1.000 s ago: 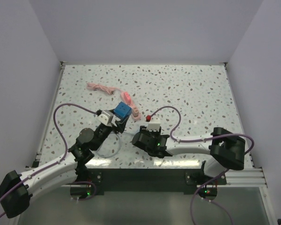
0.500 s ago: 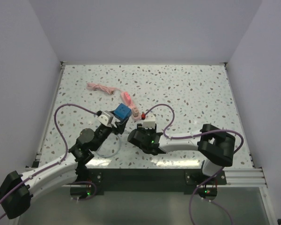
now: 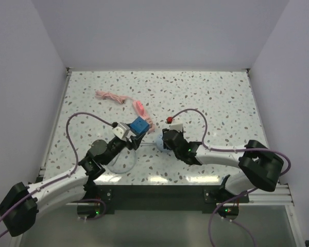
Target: Insert the plug
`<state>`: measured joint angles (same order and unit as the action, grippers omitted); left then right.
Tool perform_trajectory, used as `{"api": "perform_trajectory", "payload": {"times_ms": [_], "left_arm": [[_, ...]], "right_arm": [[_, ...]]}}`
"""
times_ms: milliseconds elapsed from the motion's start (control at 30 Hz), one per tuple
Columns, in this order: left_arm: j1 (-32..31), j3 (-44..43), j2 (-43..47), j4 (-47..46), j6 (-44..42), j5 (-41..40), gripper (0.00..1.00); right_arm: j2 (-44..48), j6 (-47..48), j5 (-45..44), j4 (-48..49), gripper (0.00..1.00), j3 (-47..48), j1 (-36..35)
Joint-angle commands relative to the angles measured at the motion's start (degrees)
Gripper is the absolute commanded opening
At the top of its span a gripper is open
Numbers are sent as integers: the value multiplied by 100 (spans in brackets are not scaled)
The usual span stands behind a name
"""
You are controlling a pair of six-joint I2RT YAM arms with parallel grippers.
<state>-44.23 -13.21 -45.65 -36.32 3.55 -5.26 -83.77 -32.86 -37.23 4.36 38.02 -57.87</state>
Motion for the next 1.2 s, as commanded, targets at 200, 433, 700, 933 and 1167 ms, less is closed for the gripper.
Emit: {"api": "perform_trajectory", "payload": {"times_ms": [200, 433, 700, 933, 1167], "left_arm": [[46, -182, -541, -701, -162, 482, 0], [46, -278, -796, -693, -100, 420, 0], [46, -217, -603, -666, -4, 455, 0], [46, -155, -427, -605, 75, 499, 0], [46, -129, -480, -649, 84, 631, 0]], "right_arm": [[-52, 590, 1017, 470, 42, 170, 408], [-359, -299, -134, -936, 55, 732, 145], [-702, -959, -662, -1859, 58, 1286, -5], [-1124, -1196, -654, -2194, 43, 1743, -40], [-1274, -1249, -671, -2335, 24, 1815, -128]]}}
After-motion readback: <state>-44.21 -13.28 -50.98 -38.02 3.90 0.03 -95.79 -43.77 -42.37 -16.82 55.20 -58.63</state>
